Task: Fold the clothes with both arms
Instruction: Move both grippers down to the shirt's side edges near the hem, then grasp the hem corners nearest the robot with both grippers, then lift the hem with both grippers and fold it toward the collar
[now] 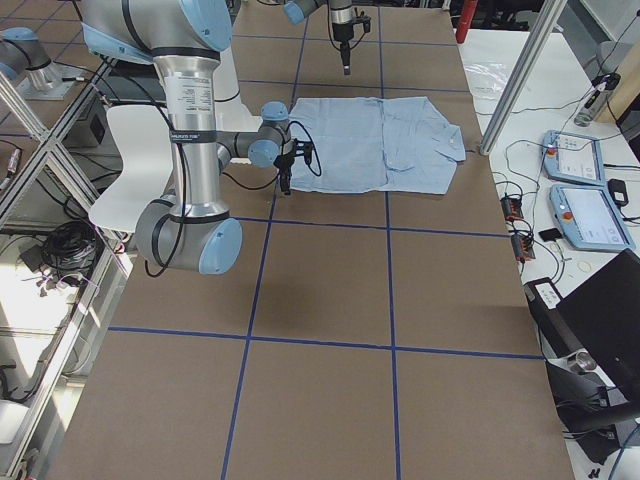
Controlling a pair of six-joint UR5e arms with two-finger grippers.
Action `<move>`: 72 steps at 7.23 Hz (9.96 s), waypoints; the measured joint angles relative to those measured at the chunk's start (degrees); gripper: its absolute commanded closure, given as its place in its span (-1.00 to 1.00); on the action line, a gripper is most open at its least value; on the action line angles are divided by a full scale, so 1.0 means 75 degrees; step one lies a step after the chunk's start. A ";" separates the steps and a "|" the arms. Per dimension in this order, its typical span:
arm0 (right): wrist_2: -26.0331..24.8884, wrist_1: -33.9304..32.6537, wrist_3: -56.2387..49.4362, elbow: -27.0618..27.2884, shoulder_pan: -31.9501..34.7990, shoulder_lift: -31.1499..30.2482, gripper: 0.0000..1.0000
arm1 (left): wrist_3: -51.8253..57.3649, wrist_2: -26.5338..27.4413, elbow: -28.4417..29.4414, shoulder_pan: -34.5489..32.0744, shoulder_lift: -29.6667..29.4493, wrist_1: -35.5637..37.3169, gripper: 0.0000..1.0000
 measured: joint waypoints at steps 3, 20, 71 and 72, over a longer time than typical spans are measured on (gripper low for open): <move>0.0301 -0.0012 -0.0002 -0.0116 -0.0009 0.0098 -0.03 | 0.0005 0.0057 0.0002 0.0001 -0.0008 0.0006 -0.95; 0.0497 -0.0057 0.0073 0.0622 0.0303 0.0111 1.00 | -0.1648 0.1076 -0.0166 0.1270 0.2856 -0.2589 -0.74; 0.2427 0.0010 -0.0289 0.0824 0.3102 0.0177 1.00 | -0.0346 0.0118 -0.0960 0.0939 0.2079 -0.0555 1.00; 0.2427 -0.0003 -0.0321 0.0730 0.3228 0.0400 1.00 | -0.0331 0.0007 -0.0892 0.0634 0.1846 -0.0546 1.00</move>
